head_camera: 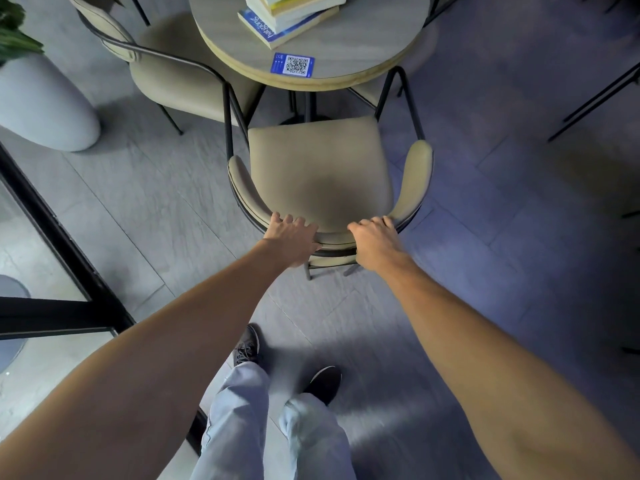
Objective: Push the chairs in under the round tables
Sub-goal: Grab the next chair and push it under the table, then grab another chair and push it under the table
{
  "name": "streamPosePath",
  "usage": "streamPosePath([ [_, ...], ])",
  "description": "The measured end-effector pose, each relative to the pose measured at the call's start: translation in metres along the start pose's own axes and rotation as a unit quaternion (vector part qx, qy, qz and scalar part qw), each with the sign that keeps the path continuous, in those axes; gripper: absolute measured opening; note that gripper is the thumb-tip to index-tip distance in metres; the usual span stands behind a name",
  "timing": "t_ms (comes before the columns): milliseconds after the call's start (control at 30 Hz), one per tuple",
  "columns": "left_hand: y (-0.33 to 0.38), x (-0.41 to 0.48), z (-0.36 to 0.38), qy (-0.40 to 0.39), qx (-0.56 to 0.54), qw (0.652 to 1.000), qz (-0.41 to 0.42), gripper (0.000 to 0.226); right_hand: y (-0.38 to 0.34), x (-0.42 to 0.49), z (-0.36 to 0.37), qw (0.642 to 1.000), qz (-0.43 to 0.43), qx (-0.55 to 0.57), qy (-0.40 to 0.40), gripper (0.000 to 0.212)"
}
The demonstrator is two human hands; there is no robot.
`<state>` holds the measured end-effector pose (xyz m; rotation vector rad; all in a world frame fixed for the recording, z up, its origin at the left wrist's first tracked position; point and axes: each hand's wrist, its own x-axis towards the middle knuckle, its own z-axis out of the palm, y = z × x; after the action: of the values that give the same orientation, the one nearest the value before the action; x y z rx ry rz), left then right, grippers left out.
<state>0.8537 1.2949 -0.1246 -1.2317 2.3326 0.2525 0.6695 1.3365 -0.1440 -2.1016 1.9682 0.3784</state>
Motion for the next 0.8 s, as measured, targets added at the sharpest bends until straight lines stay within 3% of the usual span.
streamPosePath([
  [267, 0.033, 0.003, -0.072, 0.040, -0.070, 0.997, -0.008, 0.046, 0.027, -0.012, -0.062, 0.999, 0.008, 0.030, -0.013, 0.045],
  [500, 0.054, 0.022, -0.160, 0.113, -0.035, 0.993, -0.002, 0.042, 0.079, -0.008, -0.137, 0.998, 0.034, 0.025, 0.047, 0.036],
  [800, 0.074, 0.107, -0.269, 0.155, -0.013, 0.988, -0.025, 0.045, 0.176, 0.052, -0.225, 0.995, 0.032, -0.021, 0.087, 0.040],
])
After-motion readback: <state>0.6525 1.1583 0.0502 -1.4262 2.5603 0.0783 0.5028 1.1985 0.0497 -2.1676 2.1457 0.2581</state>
